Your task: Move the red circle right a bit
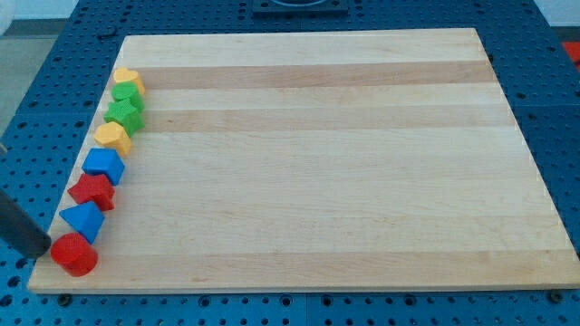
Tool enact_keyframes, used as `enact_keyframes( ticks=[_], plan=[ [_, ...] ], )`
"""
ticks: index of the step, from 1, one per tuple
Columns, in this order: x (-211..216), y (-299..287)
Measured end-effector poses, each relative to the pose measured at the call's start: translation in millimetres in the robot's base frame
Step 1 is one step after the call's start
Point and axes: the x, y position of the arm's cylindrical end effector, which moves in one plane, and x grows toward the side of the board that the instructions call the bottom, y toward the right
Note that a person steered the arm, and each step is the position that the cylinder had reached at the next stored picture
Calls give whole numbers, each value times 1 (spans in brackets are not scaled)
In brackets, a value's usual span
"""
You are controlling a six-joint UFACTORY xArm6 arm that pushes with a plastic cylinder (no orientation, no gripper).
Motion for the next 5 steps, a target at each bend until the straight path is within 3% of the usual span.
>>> enact_keyframes(
  ticks=[1,5],
  plan=[
    [29,0],
    [18,60]
  ],
)
